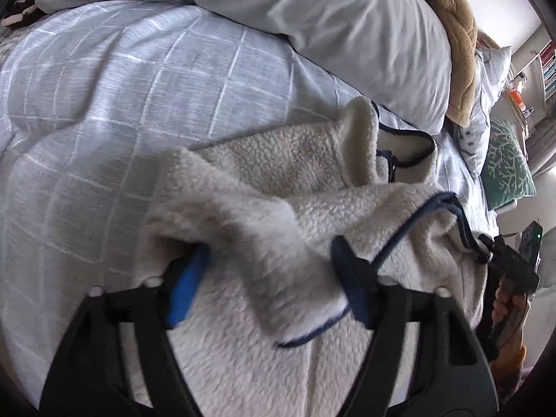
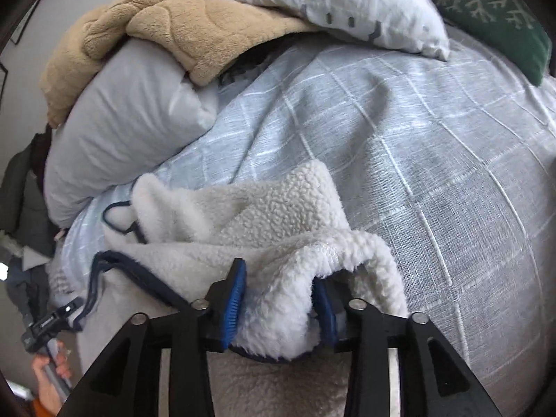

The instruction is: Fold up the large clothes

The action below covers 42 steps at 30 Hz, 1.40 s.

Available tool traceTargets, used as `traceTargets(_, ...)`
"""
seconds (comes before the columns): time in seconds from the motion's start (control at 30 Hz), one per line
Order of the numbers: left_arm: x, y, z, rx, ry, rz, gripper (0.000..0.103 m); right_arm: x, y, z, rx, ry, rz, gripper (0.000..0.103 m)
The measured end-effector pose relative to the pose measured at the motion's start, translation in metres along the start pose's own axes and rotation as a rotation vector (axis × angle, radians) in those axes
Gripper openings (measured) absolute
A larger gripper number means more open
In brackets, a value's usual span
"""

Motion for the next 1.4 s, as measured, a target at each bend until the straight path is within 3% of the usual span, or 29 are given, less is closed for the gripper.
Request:
traceTargets(0.1,-0.003,-0.028,-0.011,0.021,-0.003,0.023,0.080,-0.010,-0.027,0.005,-0.011,-0.019,-0.016,0.067)
traceTargets(0.17,-0.005,-0.048,-0.018,0.018,0.009,0.068,0.081,-0.017,-0.049,0.010,0.007,-0.034,0.024,0.073)
traceTargets(0.27,-0.005,-0.058,-0.022,-0.037,0.073,0.125,0.081,-0.026,-0.078,0.017,0.054,-0.076,0.100,0.073)
traceTargets(0.37,-0.002,-0.047,-0.015,-0.098,0.176,0.153,0.081,-0.025,-0.081,0.010,0.120,-0.179,0.144,0.073)
traceTargets(0.5,-0.012,-0.014,0.007,-0.211,0.308,0.181,0.081,-0.018,-0.040,-0.020,0.296,-0.425,0.123,0.072)
traceTargets(0.57,-0.023,-0.002,0.014,-0.235,0.319,0.194,0.078,-0.019,-0.019,-0.036,0.391,-0.534,0.144,0.071)
traceTargets(0.6,-0.033,0.007,0.017,-0.246,0.305,0.200,0.074,-0.020,-0.014,-0.039,0.416,-0.557,0.156,0.068)
traceTargets(0.63,-0.037,0.011,0.016,-0.248,0.292,0.198,0.060,-0.022,-0.006,-0.043,0.438,-0.576,0.167,0.065)
traceTargets(0.67,-0.044,0.018,0.016,-0.252,0.265,0.189,0.044,-0.026,0.005,-0.047,0.440,-0.578,0.170,0.054)
traceTargets(0.7,-0.047,0.022,0.016,-0.248,0.243,0.183,0.031,-0.028,0.012,-0.049,0.430,-0.570,0.163,0.034)
traceTargets(0.73,-0.050,0.023,0.016,-0.240,0.226,0.190,0.012,-0.030,0.017,-0.049,0.421,-0.563,0.156,0.021)
traceTargets(0.77,-0.054,0.019,0.015,-0.239,0.208,0.229,0.011,-0.032,0.022,-0.050,0.406,-0.557,0.157,0.012)
traceTargets(0.8,-0.056,0.004,0.012,-0.219,0.178,0.323,0.011,-0.035,0.020,-0.051,0.404,-0.545,0.187,0.011)
traceTargets(0.9,-0.060,-0.011,-0.013,-0.174,0.065,0.444,0.011,-0.052,0.007,-0.041,0.375,-0.434,0.311,0.011)
traceTargets(0.97,-0.060,0.003,-0.023,-0.191,0.060,0.424,0.012,-0.060,0.017,-0.026,0.355,-0.360,0.293,0.011)
traceTargets(1.03,-0.055,0.033,-0.028,-0.261,0.097,0.378,0.012,-0.062,0.033,-0.021,0.362,-0.343,0.271,0.011)
traceTargets(1.2,-0.055,0.071,-0.035,-0.322,0.106,0.319,0.015,-0.058,0.078,-0.015,0.468,-0.390,0.191,0.013)
traceTargets(1.3,-0.055,0.071,-0.034,-0.369,0.113,0.306,0.029,-0.055,0.087,-0.015,0.509,-0.410,0.172,0.015)
traceTargets(1.37,-0.056,0.065,-0.035,-0.449,0.104,0.277,0.058,-0.052,0.085,-0.016,0.545,-0.426,0.174,0.021)
traceTargets(1.4,-0.056,0.059,-0.037,-0.459,0.098,0.267,0.061,-0.051,0.083,-0.019,0.557,-0.437,0.173,0.028)
Point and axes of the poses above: each gripper's, at about its wrist camera, not at the fingertips, and y roughly the way its jaws point, z to its right, x to its underside, the point moved 5 cm from there along y, roughly the way its jaws point, and after that the axes turned 3 degrees about -x, right-handed, at the moved point
